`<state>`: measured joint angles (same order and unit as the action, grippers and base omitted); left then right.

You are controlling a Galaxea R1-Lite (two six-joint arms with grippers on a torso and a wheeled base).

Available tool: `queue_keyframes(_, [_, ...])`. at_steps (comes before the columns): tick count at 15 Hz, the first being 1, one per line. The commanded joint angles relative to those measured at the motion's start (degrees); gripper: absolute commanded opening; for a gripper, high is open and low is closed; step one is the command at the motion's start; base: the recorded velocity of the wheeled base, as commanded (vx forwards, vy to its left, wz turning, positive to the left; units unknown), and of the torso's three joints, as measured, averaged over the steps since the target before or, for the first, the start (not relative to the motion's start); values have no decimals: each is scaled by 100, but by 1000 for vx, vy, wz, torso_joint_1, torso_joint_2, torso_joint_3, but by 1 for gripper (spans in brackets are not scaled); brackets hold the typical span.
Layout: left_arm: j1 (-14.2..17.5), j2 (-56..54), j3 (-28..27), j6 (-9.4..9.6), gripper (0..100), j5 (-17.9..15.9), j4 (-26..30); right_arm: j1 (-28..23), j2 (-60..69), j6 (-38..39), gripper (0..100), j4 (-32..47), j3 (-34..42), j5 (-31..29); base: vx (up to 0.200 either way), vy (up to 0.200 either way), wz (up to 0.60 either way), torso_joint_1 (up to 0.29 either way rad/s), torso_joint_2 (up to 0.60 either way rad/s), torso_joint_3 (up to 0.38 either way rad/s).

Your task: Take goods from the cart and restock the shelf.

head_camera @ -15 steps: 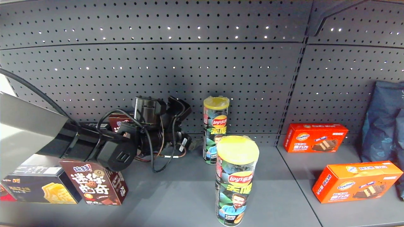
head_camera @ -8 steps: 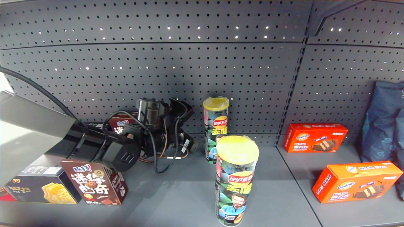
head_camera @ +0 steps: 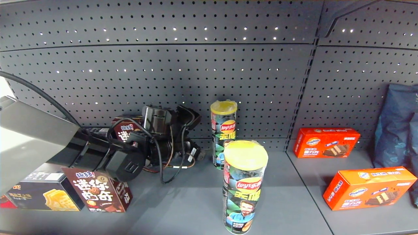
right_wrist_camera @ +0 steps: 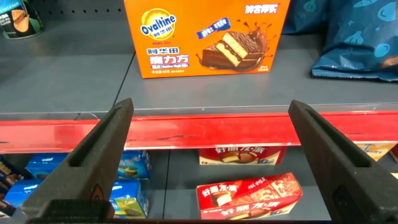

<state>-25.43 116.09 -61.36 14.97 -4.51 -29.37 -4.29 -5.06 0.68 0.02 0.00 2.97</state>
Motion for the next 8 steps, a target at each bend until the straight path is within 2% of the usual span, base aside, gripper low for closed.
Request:
queue_keyframes(1, [-15,-25,62,6,100,3,1,-2,-4,2,100,-2,0,1,0,0,0,0,0,0])
queue_keyframes(8, [-50,63,-113,-20,100,12,1,-2,-4,2,100,-2,0,1,0,0,0,0,0,0])
